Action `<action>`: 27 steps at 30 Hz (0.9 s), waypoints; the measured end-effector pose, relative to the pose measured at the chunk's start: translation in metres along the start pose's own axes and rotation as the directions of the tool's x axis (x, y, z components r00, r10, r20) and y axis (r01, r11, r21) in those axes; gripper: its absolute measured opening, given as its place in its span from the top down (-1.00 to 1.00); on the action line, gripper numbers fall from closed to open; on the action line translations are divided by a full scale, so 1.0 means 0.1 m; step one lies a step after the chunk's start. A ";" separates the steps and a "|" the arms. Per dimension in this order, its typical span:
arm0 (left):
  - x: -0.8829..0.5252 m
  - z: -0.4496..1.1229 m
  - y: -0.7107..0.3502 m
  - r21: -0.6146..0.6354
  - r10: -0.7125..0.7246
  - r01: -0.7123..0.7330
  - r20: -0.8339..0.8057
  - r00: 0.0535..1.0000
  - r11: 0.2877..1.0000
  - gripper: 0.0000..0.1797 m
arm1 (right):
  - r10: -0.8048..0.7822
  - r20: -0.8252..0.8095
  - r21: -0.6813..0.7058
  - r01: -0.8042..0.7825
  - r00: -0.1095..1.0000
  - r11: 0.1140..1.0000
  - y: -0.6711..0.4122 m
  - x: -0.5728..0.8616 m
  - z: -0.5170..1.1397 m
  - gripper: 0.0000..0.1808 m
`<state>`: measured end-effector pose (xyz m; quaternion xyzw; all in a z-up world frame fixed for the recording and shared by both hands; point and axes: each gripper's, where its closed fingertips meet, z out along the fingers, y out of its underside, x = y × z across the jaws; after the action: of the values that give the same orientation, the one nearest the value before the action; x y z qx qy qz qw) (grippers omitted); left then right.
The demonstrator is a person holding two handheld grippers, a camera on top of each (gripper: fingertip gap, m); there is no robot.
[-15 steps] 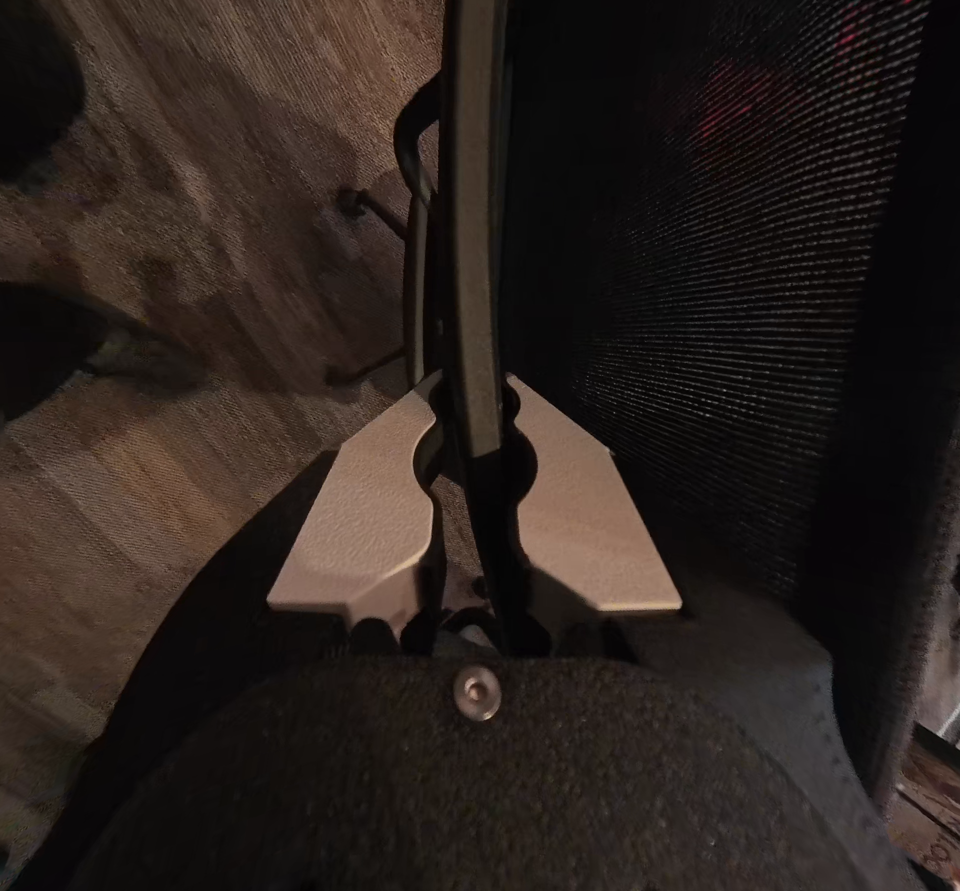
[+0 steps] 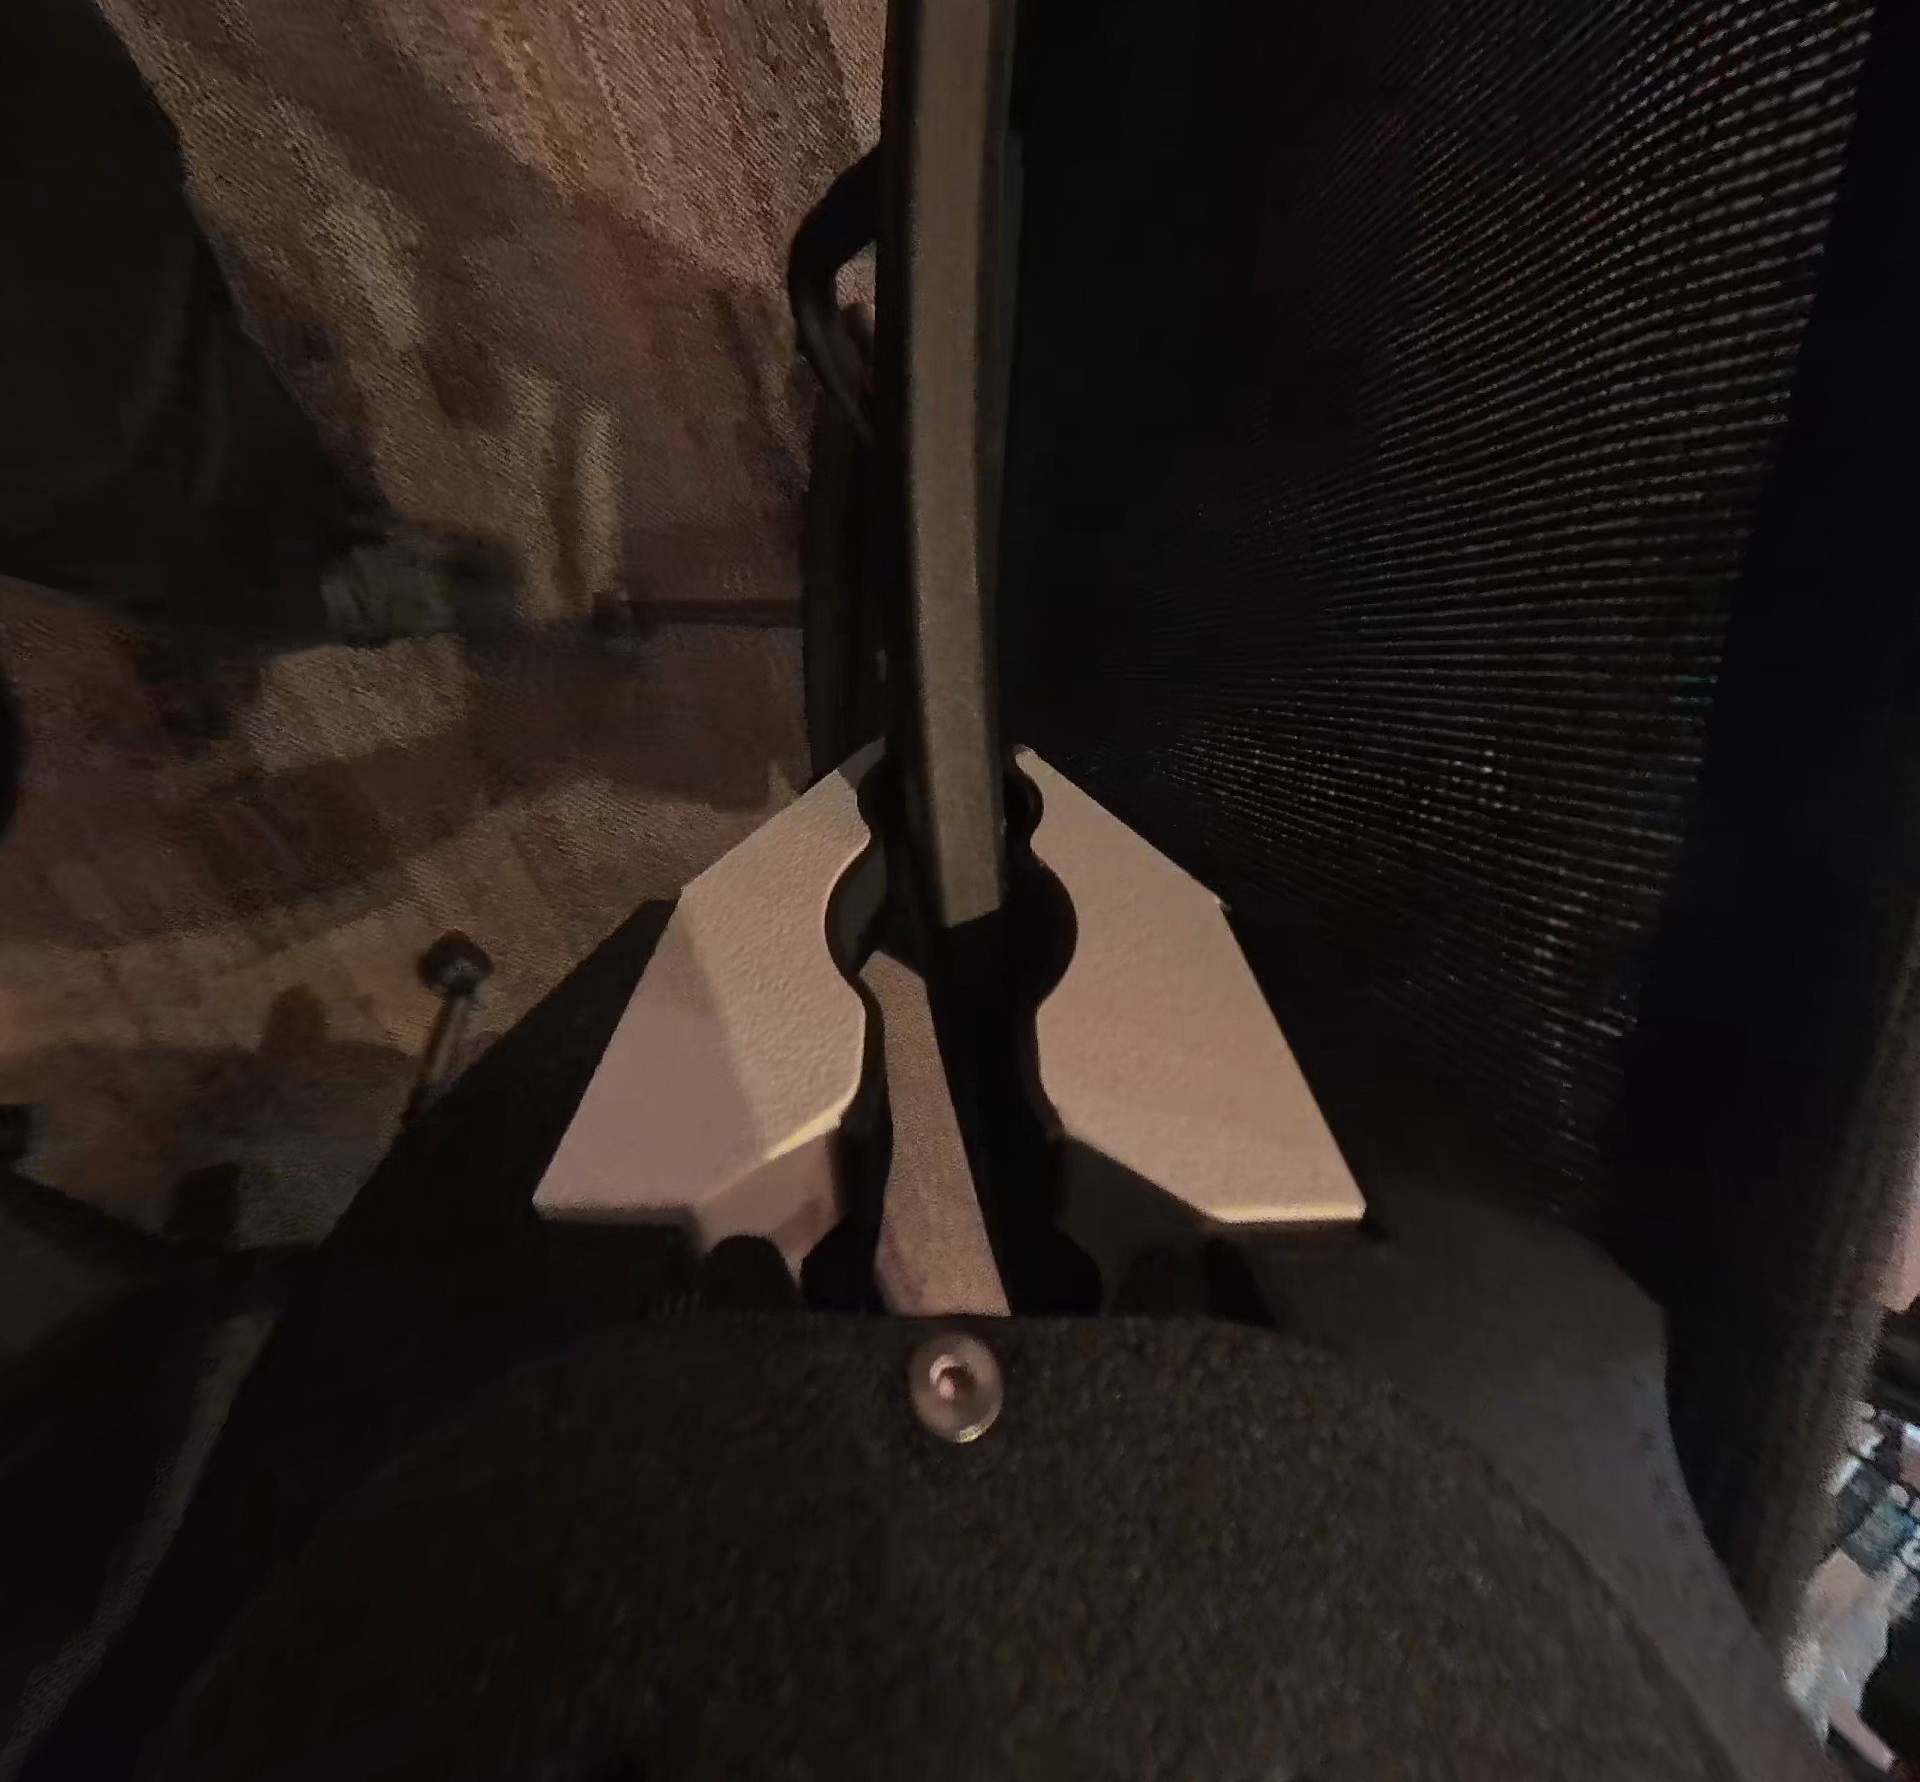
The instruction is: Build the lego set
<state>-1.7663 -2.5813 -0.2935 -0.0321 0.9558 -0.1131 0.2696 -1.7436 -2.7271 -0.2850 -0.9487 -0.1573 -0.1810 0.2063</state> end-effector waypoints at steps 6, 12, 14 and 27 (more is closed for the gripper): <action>-0.99 0.63 -0.07 -0.056 -0.098 0.098 0.015 0.995 0.994 0.82 | -0.085 0.059 0.043 0.083 0.995 0.996 0.56 1.18 0.35 0.84; -2.02 1.28 -0.12 -0.129 -0.229 0.238 0.081 0.970 0.963 0.82 | -0.238 0.094 0.115 0.227 0.967 0.967 1.10 2.43 0.75 0.84; -2.37 1.49 -0.11 -0.149 -0.275 0.288 0.107 0.956 0.946 0.77 | -0.293 0.099 0.142 0.278 0.951 0.950 1.24 2.87 0.91 0.84; -4.27 2.48 0.58 -0.268 -0.499 0.534 0.193 0.845 0.802 0.79 | -0.521 0.138 0.269 0.474 0.842 0.838 1.39 5.26 2.04 0.83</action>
<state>-1.2728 -2.5219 -0.2963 -0.3399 0.8993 -0.0280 0.2737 -1.1693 -2.6384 -0.2902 -0.8586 -0.4393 -0.1105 0.2399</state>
